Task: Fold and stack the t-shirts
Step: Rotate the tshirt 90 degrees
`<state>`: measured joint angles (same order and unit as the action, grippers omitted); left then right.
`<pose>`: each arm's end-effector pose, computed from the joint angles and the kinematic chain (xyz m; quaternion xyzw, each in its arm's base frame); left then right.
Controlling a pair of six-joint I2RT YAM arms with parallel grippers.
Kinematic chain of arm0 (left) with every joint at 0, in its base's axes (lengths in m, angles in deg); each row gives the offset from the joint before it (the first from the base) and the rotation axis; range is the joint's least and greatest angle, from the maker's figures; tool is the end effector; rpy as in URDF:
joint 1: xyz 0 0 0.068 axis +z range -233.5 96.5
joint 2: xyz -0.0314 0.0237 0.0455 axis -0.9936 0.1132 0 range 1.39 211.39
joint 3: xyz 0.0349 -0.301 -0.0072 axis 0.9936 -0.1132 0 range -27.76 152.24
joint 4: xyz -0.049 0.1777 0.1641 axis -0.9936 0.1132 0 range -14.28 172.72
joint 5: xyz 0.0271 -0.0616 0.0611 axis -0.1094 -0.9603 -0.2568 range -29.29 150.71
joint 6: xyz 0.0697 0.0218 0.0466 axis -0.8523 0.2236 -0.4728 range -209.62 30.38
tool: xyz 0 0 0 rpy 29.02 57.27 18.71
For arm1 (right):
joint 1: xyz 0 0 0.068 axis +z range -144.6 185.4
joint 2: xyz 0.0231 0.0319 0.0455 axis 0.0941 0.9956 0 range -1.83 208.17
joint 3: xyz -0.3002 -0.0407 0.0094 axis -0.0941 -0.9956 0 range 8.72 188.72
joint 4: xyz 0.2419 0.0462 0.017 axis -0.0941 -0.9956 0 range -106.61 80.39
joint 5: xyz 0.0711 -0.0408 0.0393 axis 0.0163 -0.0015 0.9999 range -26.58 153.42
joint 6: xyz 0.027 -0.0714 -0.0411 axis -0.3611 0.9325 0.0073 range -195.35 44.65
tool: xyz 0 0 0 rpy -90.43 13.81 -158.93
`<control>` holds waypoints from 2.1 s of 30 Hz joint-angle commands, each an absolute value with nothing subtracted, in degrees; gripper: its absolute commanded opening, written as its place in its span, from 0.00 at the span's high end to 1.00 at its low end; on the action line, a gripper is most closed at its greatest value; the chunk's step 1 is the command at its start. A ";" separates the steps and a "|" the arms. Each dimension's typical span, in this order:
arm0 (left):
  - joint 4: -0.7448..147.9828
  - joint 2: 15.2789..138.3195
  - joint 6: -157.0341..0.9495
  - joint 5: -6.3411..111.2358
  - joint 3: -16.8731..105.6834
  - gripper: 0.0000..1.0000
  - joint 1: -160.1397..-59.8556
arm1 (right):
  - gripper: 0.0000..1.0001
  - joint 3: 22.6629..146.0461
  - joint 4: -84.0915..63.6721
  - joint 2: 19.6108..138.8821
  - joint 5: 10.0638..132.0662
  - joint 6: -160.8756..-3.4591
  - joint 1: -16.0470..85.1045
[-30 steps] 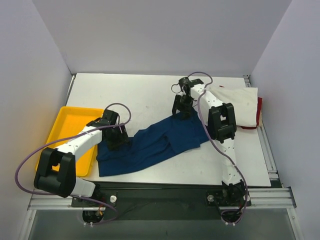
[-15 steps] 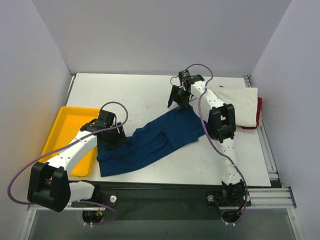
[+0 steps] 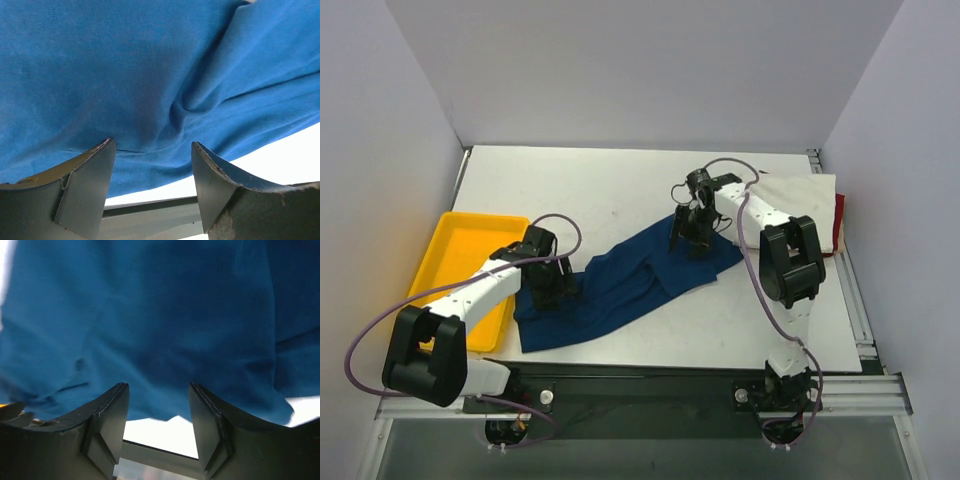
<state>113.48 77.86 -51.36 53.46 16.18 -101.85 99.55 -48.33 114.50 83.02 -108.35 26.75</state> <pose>0.2125 -0.0806 0.1867 -0.1594 0.9703 -0.1359 0.1209 0.4073 0.1868 0.2019 0.0597 0.9595 0.2479 0.1199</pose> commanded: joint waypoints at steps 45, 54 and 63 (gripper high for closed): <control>104.37 85.16 -49.63 52.80 18.30 0.27 -103.89 | 0.51 120.79 -46.53 130.70 84.96 -113.58 23.42; 103.15 81.20 -42.52 52.89 13.20 0.27 -109.95 | 0.51 118.41 -47.32 132.46 76.53 -116.40 23.60; 95.51 83.03 -32.94 50.51 9.94 0.27 -119.96 | 0.52 126.30 -48.37 136.59 74.59 -116.84 19.82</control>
